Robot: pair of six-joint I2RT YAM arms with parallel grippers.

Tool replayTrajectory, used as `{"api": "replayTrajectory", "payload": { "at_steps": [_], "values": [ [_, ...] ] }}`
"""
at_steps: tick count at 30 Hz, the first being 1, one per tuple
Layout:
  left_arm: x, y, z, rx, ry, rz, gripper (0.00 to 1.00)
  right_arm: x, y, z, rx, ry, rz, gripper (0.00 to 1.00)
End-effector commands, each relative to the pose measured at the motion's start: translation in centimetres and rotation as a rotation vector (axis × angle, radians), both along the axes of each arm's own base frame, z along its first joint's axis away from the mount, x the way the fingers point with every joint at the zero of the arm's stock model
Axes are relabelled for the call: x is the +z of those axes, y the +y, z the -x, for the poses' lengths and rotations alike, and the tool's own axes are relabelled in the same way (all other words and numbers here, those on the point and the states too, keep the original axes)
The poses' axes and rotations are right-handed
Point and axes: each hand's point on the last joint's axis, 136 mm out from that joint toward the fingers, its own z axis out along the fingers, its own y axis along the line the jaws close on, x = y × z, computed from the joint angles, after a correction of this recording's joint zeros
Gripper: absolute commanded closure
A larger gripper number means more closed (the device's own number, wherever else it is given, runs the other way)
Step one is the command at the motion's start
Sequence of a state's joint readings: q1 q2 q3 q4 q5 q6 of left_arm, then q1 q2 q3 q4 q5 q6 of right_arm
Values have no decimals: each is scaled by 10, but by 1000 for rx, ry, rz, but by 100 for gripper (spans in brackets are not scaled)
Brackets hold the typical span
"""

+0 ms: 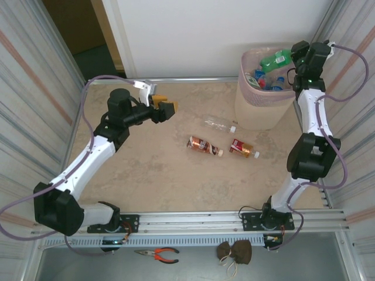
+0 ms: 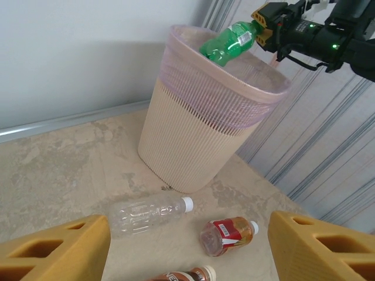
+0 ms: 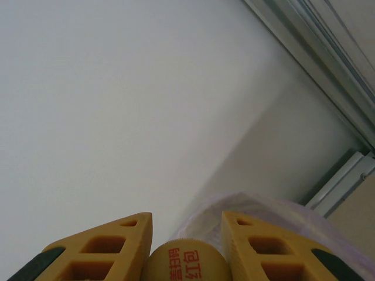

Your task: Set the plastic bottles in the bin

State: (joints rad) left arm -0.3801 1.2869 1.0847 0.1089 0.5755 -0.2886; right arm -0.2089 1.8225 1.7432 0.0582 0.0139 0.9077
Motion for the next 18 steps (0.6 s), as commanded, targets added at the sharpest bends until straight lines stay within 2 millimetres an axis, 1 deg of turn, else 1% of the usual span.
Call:
{"api": "replayTrajectory", "payload": {
  "at_steps": [1, 5, 7, 9, 11, 12, 14, 16, 18],
  "values": [
    [28, -3, 1, -36, -59, 48, 29, 22, 3, -16, -23, -125, -27, 76],
    [33, -2, 3, -42, -75, 55, 29, 4, 10, -32, -27, -120, -47, 75],
    [35, -2, 5, -43, -83, 54, 29, -11, 12, -39, -19, -102, -77, 71],
    [36, 0, 6, -41, -89, 52, 28, -25, 16, -49, 25, -89, -128, 70],
    [37, 0, 7, -41, -91, 51, 28, -37, 17, -52, 35, -66, -146, 66],
    [37, 1, 7, -40, -92, 51, 28, -42, 16, -52, 26, -49, -144, 63],
    [38, 2, 9, -41, -97, 51, 28, -45, 13, -48, 3, -24, -115, 57],
    [40, 3, 11, -39, -104, 51, 28, -43, 9, -43, -12, -2, -67, 52],
    [42, 4, 13, -39, -112, 48, 28, -34, 8, -38, -20, 15, -18, 44]
  ]
}}
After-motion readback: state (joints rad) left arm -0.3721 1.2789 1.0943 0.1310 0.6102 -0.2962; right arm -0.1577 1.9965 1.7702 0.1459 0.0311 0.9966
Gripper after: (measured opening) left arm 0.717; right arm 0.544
